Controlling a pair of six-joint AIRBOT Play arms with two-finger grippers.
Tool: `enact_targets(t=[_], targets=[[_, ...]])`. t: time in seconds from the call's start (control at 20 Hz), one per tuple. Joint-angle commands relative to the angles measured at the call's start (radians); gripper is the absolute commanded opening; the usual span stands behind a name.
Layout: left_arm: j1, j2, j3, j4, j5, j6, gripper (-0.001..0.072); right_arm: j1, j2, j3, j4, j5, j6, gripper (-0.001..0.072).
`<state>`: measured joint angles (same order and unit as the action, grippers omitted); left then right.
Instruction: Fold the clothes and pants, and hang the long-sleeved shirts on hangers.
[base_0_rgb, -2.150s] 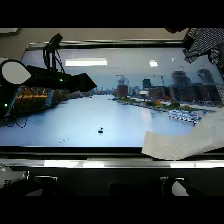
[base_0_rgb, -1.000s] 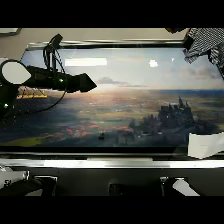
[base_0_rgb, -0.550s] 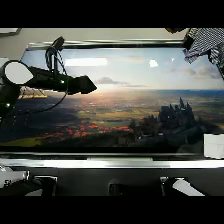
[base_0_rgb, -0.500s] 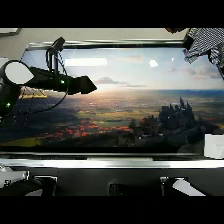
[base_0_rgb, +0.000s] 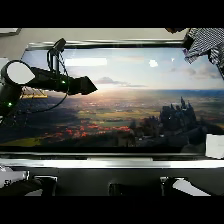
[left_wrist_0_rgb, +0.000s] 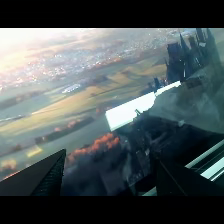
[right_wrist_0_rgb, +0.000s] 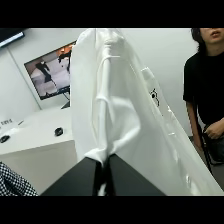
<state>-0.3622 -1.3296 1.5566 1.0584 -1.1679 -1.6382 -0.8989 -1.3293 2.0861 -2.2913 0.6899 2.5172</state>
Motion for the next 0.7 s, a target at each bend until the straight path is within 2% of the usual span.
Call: enact_targets(t=[0.0, 0.2, 0.65], targets=[[-0.001, -0.002, 0.0, 0.0, -0.024, 0.0, 0.06, -0.063, -0.008, 0.0, -0.023, -0.019, 0.132, 0.0027], [-0.001, -0.009, 0.0, 0.0, -0.058, -0.001, 0.06, -0.129, -0.01, 0.0, 0.002, -0.086, 0.142, 0.0027], [-0.001, -0.01, 0.0, -0.012, -0.074, -0.003, 0.06, -0.129, -0.051, 0.0, -0.036, -0.14, 0.157, 0.0028]])
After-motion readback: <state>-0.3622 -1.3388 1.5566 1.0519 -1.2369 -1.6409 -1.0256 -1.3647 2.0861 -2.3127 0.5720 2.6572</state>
